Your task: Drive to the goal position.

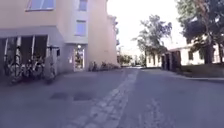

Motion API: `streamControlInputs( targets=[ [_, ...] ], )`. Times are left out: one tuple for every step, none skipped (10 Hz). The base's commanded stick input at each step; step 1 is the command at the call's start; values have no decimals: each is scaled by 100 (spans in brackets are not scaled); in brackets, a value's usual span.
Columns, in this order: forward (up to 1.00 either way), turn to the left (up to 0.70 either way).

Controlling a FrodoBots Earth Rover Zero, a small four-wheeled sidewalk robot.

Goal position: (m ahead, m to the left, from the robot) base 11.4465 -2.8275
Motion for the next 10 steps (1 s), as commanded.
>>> streamControlInputs(
  targets=[
    [70,0],
    [70,0],
    [70,0],
    [70,0],
    [70,0],
    [70,0],
    [70,0],
    [70,0],
    [70,0],
    [70,0]
  ],
)
